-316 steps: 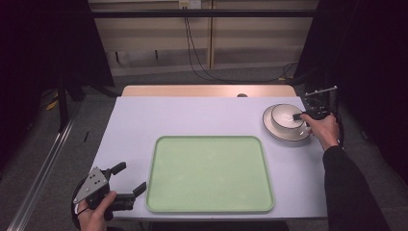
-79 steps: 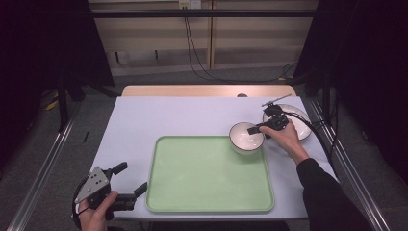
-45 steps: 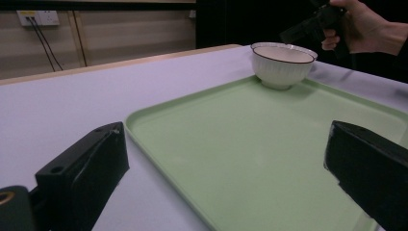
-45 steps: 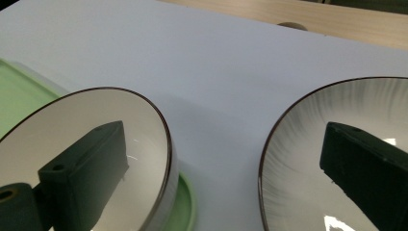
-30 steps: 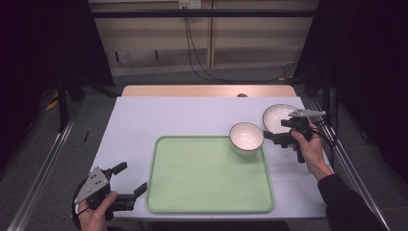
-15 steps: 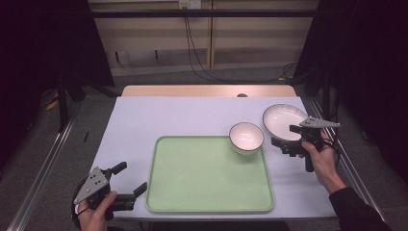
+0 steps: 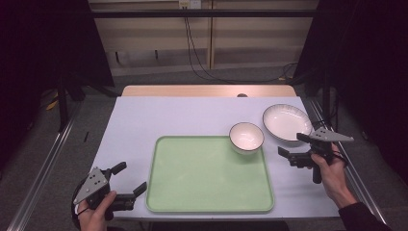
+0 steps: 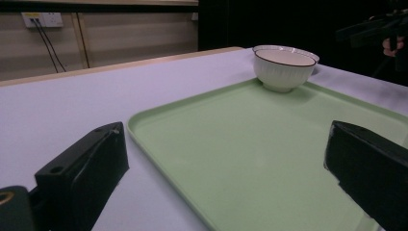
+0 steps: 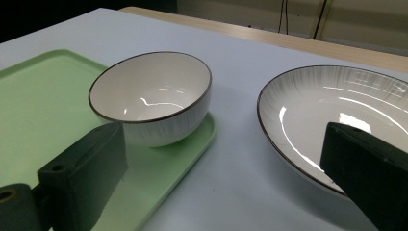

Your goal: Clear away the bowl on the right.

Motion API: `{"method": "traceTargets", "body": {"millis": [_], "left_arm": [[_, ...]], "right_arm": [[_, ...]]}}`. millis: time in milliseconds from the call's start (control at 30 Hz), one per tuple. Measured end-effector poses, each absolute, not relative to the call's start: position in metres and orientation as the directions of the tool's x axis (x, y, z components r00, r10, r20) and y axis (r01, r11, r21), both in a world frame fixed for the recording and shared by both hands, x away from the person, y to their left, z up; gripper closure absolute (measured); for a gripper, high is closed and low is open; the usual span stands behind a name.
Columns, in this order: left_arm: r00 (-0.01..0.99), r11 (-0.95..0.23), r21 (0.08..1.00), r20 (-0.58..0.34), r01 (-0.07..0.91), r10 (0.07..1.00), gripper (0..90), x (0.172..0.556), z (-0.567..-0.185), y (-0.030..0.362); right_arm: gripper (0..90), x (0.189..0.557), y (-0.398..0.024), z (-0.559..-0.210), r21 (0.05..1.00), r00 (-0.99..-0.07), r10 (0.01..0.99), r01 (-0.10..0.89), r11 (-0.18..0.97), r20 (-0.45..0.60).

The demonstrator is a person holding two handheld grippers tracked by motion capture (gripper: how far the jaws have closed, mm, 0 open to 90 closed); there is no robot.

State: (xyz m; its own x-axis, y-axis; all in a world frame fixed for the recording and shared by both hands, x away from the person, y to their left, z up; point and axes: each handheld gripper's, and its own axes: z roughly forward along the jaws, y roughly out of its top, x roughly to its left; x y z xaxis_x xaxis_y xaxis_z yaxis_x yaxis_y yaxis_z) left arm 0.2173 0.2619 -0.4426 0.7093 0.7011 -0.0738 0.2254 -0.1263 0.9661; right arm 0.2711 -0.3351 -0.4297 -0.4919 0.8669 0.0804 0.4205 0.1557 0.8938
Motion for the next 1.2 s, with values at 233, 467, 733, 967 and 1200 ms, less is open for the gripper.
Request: {"method": "traceTargets", "body": {"millis": [233, 467, 733, 967, 1200], "left_arm": [[0.712, -0.130, 0.965, -0.074, 0.228, 0.698, 1.4, 0.217, -0.443, 0.260], [0.710, -0.124, 0.965, -0.081, 0.232, 0.699, 1.4, 0.217, -0.443, 0.261], [0.701, -0.125, 0.964, -0.079, 0.235, 0.708, 1.4, 0.217, -0.443, 0.261], [0.696, -0.115, 0.964, -0.087, 0.238, 0.712, 1.5, 0.217, -0.443, 0.260], [0.693, -0.107, 0.964, -0.095, 0.242, 0.714, 1.4, 0.217, -0.443, 0.260]], "right_arm": [[1.5, 0.250, -0.339, -0.430, 0.900, -0.491, 0.865, 0.416, 0.131, 0.102], [1.3, 0.234, -0.341, -0.431, 0.905, -0.480, 0.871, 0.408, 0.120, 0.101], [1.3, 0.215, -0.342, -0.430, 0.908, -0.477, 0.874, 0.401, 0.121, 0.094], [1.3, 0.203, -0.343, -0.432, 0.902, -0.496, 0.863, 0.410, 0.132, 0.099], [0.9, 0.189, -0.343, -0.437, 0.912, -0.467, 0.877, 0.400, 0.094, 0.114]]}}
